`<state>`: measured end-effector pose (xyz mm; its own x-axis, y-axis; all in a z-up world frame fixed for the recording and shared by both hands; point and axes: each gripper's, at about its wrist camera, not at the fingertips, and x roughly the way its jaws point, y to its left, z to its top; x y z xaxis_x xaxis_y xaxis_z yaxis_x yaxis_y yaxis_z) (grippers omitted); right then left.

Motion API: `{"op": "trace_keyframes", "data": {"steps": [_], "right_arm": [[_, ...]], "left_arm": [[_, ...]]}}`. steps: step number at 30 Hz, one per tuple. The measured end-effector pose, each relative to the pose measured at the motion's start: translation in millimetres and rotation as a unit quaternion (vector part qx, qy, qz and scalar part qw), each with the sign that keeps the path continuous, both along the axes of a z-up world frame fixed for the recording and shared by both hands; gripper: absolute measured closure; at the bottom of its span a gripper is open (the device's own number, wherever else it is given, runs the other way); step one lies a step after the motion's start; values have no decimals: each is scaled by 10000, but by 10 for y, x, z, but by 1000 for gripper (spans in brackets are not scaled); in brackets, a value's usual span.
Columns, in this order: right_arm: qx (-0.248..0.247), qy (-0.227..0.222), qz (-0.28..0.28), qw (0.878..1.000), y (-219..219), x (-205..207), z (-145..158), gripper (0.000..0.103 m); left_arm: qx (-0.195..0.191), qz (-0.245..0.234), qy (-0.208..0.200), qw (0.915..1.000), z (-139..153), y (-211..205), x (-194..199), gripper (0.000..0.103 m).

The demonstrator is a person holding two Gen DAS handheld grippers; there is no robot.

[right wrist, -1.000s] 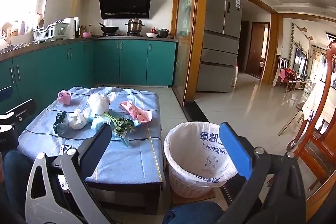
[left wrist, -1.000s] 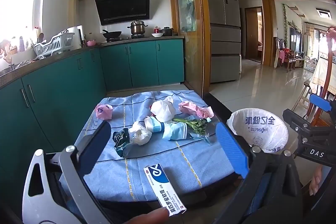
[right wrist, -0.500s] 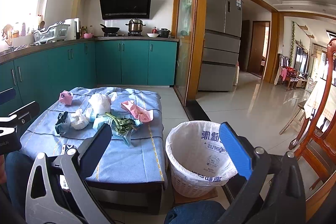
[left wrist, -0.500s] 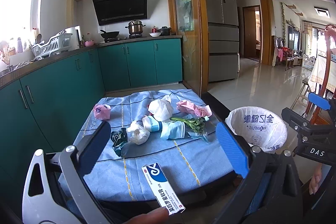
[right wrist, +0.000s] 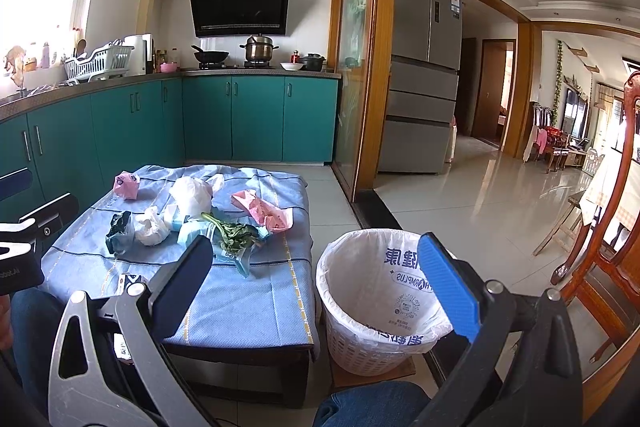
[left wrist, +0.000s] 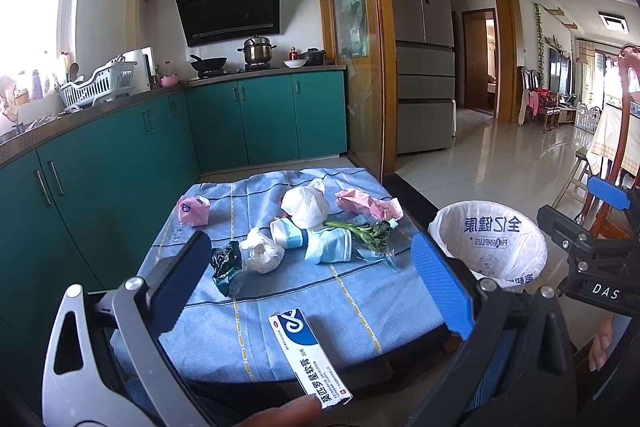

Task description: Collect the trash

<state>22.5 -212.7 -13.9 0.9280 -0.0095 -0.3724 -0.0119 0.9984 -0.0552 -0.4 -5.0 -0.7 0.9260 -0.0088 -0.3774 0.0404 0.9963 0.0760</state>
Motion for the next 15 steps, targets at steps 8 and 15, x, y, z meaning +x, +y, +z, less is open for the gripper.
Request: {"op": "trace_keyframes", "data": {"steps": [8,15], "right_arm": [[-6,-3,26,10000,13,-6,-15,3],[-10,24,39,10000,16,-1,-41,3]], "left_arm": [[3,-1,10,10000,-12,1,7,3],[7,-17,26,10000,-44,-19,6,3]]}}
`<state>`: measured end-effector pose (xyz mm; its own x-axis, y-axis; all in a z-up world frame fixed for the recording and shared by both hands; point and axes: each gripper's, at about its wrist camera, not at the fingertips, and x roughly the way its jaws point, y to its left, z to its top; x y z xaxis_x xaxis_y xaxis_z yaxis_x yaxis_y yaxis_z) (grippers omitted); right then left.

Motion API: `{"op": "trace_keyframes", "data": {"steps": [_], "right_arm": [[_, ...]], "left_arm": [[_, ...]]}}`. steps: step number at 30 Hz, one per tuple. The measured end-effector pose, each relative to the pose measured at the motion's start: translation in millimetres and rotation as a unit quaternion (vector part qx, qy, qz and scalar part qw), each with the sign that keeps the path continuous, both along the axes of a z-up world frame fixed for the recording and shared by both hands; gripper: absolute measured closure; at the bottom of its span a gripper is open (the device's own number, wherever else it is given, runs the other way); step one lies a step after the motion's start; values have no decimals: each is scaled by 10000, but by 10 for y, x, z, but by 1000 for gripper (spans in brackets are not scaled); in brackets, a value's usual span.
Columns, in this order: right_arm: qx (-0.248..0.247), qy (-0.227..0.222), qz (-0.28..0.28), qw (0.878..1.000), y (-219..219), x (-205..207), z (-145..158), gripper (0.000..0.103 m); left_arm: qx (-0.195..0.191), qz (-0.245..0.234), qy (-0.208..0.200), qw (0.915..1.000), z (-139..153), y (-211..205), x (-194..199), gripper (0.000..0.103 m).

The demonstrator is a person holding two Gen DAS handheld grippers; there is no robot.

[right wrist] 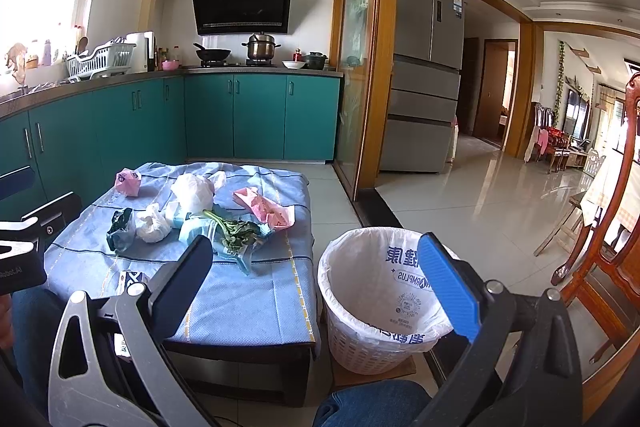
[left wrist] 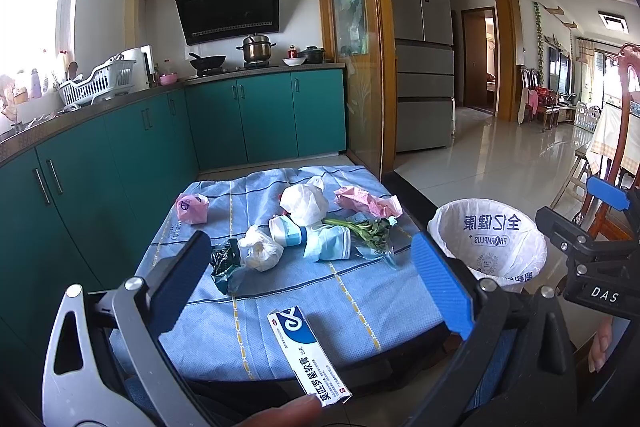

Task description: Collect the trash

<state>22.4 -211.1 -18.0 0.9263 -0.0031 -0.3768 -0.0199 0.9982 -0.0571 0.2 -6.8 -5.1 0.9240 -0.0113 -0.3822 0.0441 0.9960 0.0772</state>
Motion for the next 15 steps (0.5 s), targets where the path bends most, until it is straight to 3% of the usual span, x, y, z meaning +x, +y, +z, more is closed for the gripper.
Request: {"op": "trace_keyframes", "data": {"steps": [15], "right_arm": [[11,9,-11,10000,0,10,-7,3]], "left_arm": [[3,-8,4,10000,-15,-4,2,3]]}}
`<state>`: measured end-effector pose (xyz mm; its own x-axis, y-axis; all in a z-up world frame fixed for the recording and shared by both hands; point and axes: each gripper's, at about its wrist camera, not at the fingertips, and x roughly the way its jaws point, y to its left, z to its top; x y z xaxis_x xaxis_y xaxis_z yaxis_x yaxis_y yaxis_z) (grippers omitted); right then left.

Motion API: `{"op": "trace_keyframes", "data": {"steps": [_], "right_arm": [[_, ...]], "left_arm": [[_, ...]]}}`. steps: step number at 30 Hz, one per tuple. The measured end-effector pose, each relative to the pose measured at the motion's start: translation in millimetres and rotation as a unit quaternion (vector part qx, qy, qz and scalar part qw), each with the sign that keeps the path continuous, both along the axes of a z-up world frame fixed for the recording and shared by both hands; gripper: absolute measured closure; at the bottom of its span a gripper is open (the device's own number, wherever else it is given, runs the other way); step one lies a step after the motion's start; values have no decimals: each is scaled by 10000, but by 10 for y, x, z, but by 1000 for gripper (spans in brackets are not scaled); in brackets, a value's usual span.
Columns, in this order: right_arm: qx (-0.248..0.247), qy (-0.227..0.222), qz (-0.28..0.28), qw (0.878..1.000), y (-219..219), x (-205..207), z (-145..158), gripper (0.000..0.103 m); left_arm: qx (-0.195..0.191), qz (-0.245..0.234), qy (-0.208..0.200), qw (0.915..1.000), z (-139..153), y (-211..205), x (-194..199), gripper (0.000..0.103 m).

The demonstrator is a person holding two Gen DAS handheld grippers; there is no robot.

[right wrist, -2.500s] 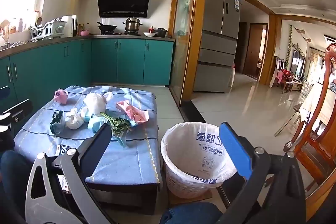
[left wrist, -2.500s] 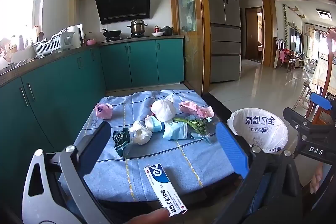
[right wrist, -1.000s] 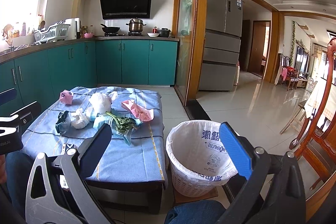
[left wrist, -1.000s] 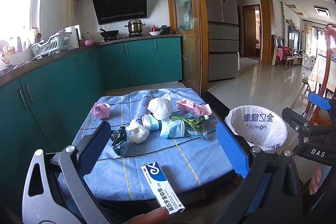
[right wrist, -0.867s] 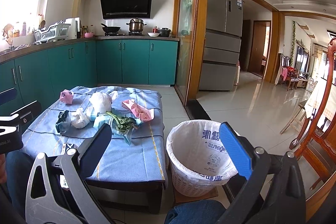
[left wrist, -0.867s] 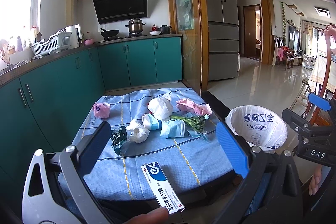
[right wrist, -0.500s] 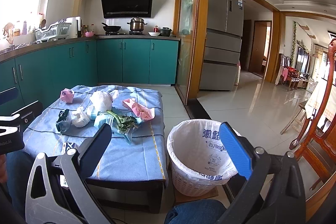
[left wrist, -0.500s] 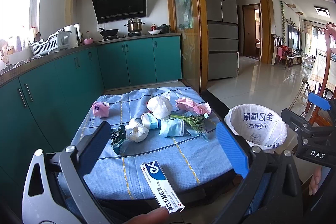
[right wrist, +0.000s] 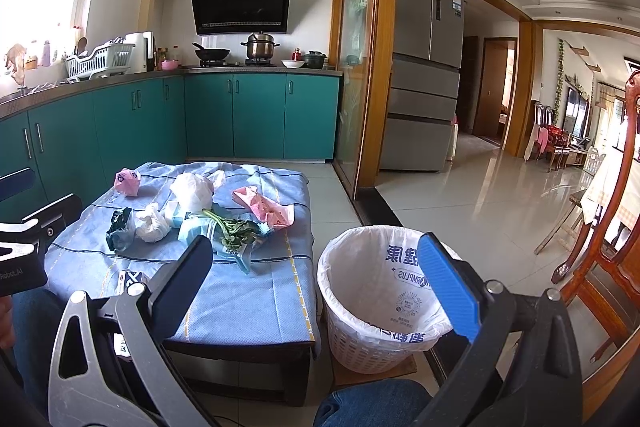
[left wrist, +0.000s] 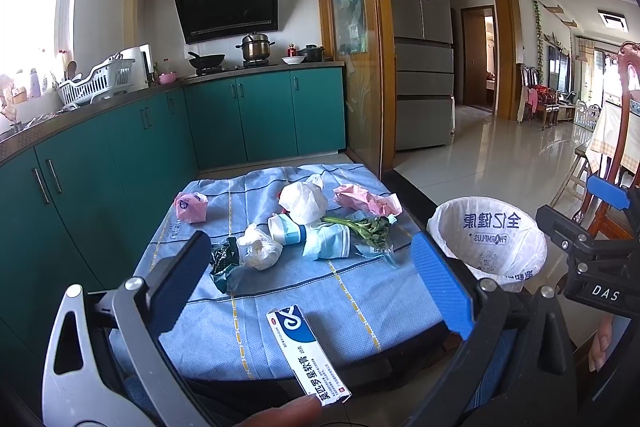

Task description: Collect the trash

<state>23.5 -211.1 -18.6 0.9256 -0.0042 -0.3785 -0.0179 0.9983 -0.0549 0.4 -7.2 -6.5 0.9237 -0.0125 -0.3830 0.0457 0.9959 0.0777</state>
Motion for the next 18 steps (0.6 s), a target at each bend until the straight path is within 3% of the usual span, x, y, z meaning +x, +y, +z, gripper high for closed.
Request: {"op": "trace_keyframes", "data": {"steps": [18], "right_arm": [[-10,29,-29,10000,-23,21,-47,3]], "left_arm": [[-10,-7,87,10000,-59,-21,50,3]]}}
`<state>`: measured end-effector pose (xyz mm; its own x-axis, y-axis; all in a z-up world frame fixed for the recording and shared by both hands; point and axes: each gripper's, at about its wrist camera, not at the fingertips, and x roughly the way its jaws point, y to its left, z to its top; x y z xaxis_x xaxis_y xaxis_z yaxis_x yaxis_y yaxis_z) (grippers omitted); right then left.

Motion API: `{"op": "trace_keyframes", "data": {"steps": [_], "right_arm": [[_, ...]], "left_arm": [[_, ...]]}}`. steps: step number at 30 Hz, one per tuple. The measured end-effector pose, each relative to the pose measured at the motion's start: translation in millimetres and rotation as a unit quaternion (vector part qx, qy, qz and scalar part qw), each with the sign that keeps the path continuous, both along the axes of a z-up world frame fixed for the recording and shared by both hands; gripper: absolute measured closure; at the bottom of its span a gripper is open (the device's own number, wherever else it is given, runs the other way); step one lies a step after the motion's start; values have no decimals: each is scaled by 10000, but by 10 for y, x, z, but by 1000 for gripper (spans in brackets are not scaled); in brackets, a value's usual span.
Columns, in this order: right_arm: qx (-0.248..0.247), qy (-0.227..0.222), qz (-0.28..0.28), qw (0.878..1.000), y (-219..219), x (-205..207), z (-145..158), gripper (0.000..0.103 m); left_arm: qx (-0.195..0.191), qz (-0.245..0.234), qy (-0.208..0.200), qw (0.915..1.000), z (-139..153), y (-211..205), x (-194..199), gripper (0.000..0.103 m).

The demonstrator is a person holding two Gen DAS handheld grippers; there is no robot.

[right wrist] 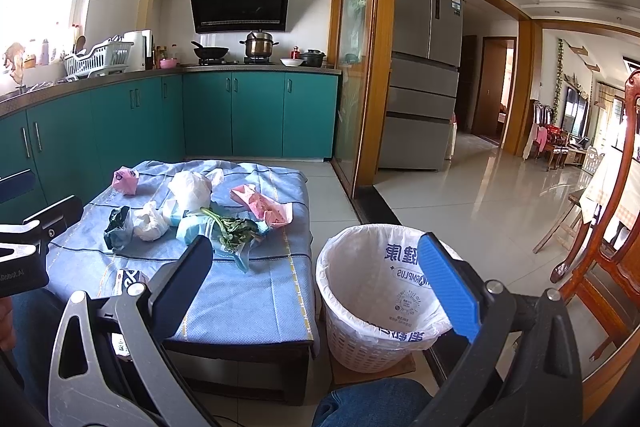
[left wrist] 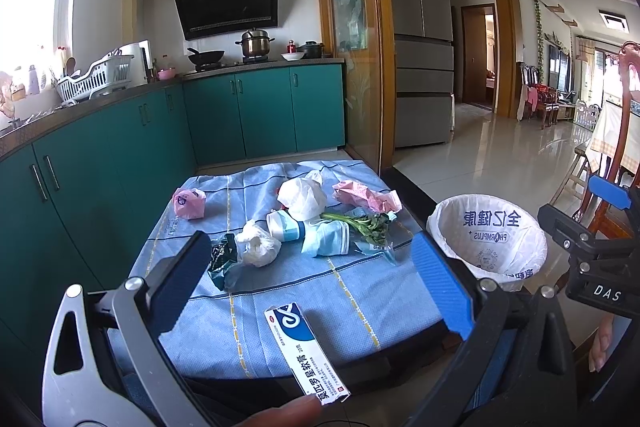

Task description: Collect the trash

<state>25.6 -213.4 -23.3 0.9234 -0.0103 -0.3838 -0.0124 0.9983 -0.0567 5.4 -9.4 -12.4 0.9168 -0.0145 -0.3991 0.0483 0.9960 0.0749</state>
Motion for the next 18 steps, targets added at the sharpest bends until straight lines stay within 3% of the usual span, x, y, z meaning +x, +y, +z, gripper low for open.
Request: {"op": "trace_keyframes", "data": {"steps": [18], "right_arm": [[5,10,-2,10000,1,4,-1,3]], "left_arm": [[27,-8,72,10000,-9,-5,31,3]]}}
